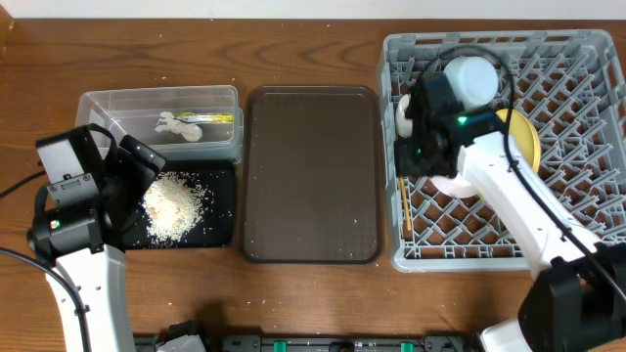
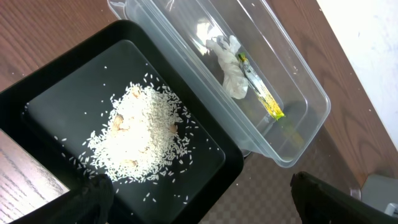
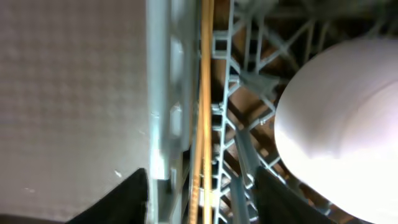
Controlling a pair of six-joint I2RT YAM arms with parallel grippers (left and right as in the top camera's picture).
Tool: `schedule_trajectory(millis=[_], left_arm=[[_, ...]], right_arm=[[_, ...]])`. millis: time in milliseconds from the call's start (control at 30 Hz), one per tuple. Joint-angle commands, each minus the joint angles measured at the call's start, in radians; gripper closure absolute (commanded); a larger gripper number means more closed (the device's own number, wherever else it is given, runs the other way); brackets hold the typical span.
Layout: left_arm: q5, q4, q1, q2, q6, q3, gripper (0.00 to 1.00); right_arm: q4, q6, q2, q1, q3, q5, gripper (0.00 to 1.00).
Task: Sort waste into correct bins and load items into the dishwasher rack
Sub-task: 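Place the second chopstick into the rack's left side and release, then lift the right gripper up out of the rack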
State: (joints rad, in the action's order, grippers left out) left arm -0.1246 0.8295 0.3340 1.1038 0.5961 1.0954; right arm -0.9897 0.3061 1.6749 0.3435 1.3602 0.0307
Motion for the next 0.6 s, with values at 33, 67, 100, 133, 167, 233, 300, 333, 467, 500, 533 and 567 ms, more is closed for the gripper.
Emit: schedule_trajectory(millis=[33,67,100,133,167,233,300,333,467,500,533,567], left_arm=[[0.005,0.000,0.005,0.002,0.000,0.015,0.06],[0.005,0.000,0.005,0.002,0.000,0.015,0.06],[0.005,0.000,0.005,0.002,0.000,0.015,0.06],[0.005,0.000,0.005,0.002,0.000,0.015,0.06],[0.005,0.000,0.005,0.002,0.000,0.015,0.06],[0.005,0.000,0.005,0.002,0.000,0.015,0.06],[0.005,0.000,0.005,0.002,0.000,0.015,0.06],[0.005,0.000,0.005,0.002,0.000,0.015,0.06],[0.005,0.000,0.005,0.002,0.000,0.015,0.06],[0.005,0.000,0.005,0.002,0.000,0.015,0.06],[0.005,0.000,0.005,0.002,0.000,0.015,0.06],[0.005,0.000,0.005,0.002,0.000,0.015,0.06]], right_arm=[[-0.034,-0.025,-0.034,-0.009,0.145,0.018,0.41],[-0.048,-0.035,-0.039,-0.009,0.179,0.033,0.40],[-0.057,-0.035,-0.042,-0.008,0.202,0.043,0.38],[-0.067,-0.035,-0.047,-0.008,0.227,0.058,0.37],[-0.076,-0.035,-0.050,-0.008,0.250,0.075,0.37],[-0.082,-0.035,-0.054,-0.008,0.274,0.102,0.37],[-0.080,-0.035,-0.059,-0.007,0.283,0.129,0.37],[-0.079,-0.034,-0.060,-0.005,0.283,0.133,0.37],[-0.085,-0.035,-0.060,0.012,0.282,0.135,0.37],[-0.086,-0.035,-0.060,0.019,0.282,0.135,0.36],[-0.088,-0.034,-0.060,0.029,0.282,0.135,0.36],[-0.089,-0.035,-0.060,0.037,0.282,0.135,0.36]])
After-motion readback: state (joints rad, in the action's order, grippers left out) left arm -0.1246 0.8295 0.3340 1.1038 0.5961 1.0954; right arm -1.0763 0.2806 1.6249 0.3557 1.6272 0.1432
